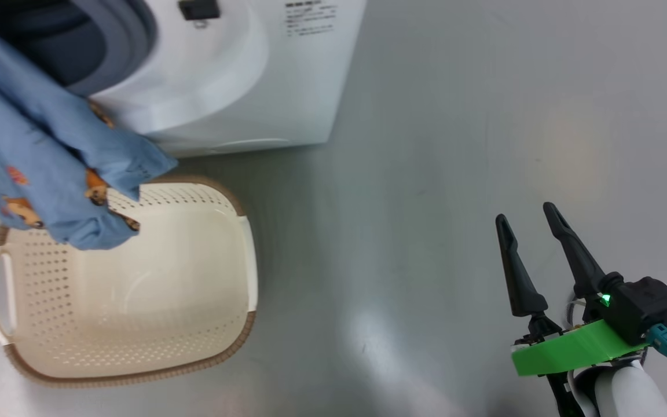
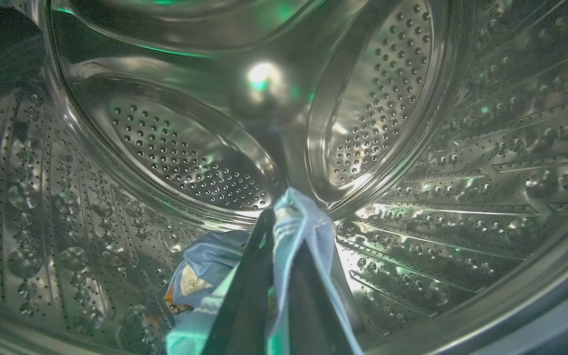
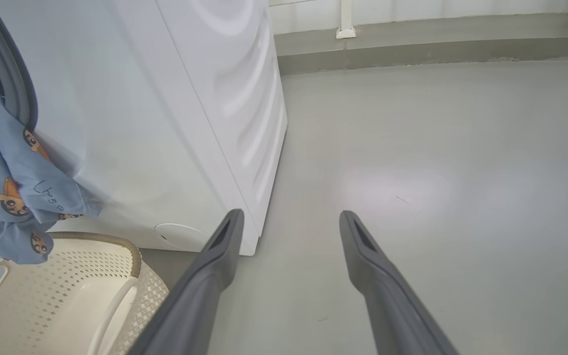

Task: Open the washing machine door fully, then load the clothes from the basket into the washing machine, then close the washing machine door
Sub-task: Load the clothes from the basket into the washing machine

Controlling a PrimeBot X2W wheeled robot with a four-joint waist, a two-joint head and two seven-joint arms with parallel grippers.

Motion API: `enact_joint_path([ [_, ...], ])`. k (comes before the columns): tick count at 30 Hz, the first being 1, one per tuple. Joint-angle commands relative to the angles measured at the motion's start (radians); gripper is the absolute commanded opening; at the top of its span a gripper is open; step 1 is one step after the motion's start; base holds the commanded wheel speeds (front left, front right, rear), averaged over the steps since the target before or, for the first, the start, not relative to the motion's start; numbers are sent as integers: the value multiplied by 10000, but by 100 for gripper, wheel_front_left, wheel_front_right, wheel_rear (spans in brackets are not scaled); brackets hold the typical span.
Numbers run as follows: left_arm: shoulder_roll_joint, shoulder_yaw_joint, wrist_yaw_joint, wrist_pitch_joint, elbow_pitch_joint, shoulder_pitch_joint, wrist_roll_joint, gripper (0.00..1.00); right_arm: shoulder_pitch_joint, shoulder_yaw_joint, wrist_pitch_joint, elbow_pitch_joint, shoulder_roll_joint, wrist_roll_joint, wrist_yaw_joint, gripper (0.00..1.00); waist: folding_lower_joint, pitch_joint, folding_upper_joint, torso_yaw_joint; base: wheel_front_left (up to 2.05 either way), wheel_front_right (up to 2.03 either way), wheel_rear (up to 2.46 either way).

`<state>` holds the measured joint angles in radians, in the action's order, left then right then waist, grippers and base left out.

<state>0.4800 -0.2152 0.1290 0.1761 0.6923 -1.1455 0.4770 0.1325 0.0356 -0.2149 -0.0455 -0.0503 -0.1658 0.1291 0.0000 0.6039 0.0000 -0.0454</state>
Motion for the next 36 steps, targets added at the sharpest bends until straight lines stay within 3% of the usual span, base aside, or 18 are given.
enact_joint_path([
  [1,746,116,16,19,66,-443,161,0,54,312,-104,-148,1,28,16,100,0,433,0,-348,0,0,0],
  [9,1097,-759,17,344,1472,-2175,477,0,293,535,-210,-90,1,73,16,100,0,886,0,-548,0,0,0],
  [16,1035,-1210,17,690,2375,-3296,546,0,408,716,-278,-18,1,94,16,100,0,1122,0,-662,0,0,0],
  [36,831,-2201,17,853,3454,-4137,613,0,721,850,-387,175,1,55,16,100,0,1465,0,-732,0,0,0],
])
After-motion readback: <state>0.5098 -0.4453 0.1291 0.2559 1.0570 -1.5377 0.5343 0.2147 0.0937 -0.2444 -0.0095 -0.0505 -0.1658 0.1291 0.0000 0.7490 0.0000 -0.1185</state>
